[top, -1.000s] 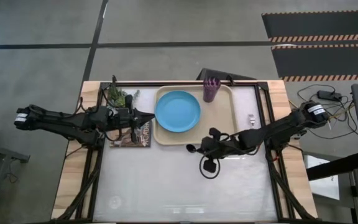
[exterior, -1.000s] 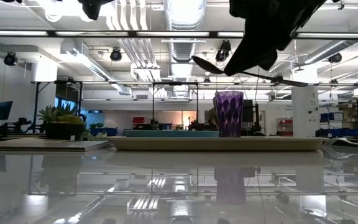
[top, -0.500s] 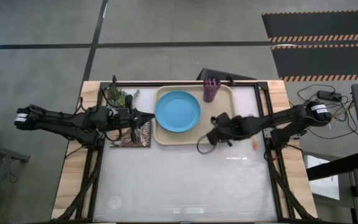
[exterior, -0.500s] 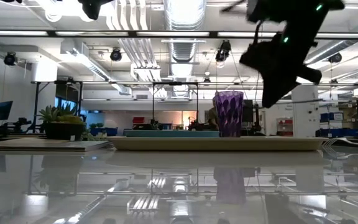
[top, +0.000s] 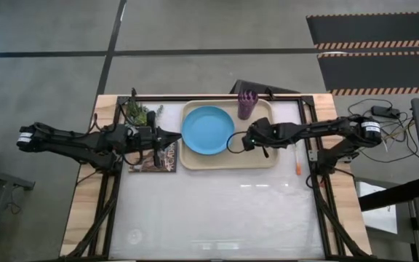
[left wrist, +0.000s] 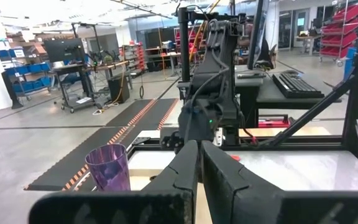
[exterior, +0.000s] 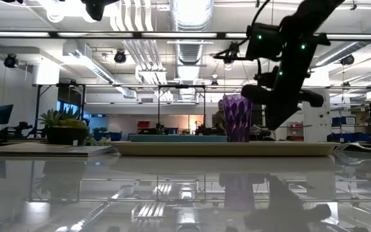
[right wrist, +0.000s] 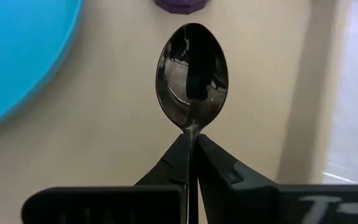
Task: Pick and place plate/cup/fork/spoon on tray
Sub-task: Put the black spoon on the right of the white tray
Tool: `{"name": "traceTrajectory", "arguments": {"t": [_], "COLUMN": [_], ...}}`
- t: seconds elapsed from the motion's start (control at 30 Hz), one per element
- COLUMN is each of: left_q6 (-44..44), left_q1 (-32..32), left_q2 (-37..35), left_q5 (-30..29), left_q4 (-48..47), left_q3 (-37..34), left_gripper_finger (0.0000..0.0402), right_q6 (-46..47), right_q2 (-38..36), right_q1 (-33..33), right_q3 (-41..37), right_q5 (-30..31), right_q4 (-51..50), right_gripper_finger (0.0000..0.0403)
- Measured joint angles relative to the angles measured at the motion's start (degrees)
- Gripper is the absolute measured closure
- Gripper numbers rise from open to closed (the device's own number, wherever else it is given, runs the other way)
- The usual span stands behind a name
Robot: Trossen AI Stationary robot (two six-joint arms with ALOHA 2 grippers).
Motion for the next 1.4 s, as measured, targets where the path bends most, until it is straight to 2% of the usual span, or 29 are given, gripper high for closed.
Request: {"name": "traceTrajectory", "arguments": {"t": [0.23,0.8,1.17,1.4], "left_q6": [0.0,0.0,0.0,0.0], "left_q1": [0.0,0.0,0.0,0.0], "left_q2": [0.1,0.1,0.2,0.2], "left_q5": [0.0,0.0,0.0,0.0], "left_q4": [0.0,0.0,0.0,0.0], "left_q3": [0.0,0.0,0.0,0.0], "left_gripper_finger": [0.0398,0.0398,0.0398,0.0398], "right_q6": [0.8,3.4,6.4,8.5], "right_q2": [0.2,4.4,8.2,8.2], "right_q1": [-3.1,-3.4,-3.4,-3.4], "right_q3": [-4.8,-6.5,-6.5,-6.5], "right_q5": [0.0,3.7,5.2,8.3], "right_q4": [7.5,16.1,15.5,13.5], "right_gripper_finger": [0.0394,0.0394,0.0391,0.0353]}}
